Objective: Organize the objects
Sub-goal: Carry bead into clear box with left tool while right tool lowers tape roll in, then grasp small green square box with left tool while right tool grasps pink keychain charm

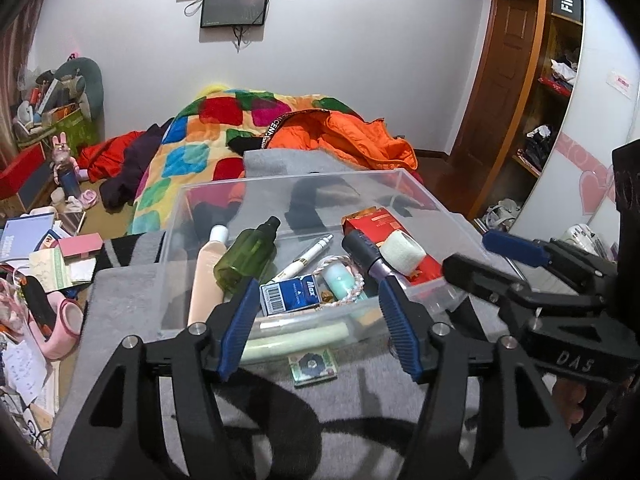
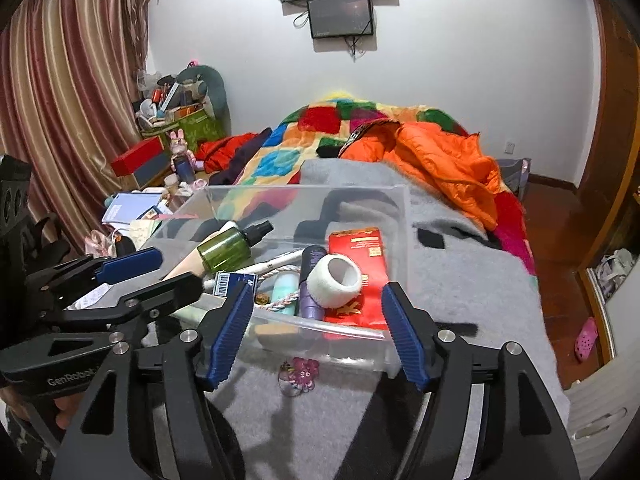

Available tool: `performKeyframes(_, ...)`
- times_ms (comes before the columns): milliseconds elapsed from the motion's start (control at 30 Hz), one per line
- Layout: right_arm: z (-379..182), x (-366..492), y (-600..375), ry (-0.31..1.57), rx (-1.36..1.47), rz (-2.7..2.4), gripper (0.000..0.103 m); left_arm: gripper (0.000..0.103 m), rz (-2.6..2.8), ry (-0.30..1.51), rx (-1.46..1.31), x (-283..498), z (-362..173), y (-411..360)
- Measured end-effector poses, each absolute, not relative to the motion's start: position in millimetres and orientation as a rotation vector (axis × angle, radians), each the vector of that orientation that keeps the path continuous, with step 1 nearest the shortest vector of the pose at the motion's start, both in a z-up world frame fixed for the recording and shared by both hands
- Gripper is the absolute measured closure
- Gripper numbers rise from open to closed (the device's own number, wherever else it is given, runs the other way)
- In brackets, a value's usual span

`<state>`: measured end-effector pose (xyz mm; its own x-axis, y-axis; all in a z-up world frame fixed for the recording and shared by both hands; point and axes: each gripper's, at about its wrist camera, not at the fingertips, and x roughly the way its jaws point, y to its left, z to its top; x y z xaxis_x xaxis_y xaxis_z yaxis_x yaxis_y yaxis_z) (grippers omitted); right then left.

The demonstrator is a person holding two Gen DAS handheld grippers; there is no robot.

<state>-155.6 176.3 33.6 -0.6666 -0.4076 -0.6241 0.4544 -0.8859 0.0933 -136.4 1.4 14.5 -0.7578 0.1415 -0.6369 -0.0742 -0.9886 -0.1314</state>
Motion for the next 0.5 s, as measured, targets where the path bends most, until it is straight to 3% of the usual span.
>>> performKeyframes(500,14,-126,186,0.126,0.953,-2.468,0.040,0.038,2.817,-0.156,-1.136,-110,-12,-8)
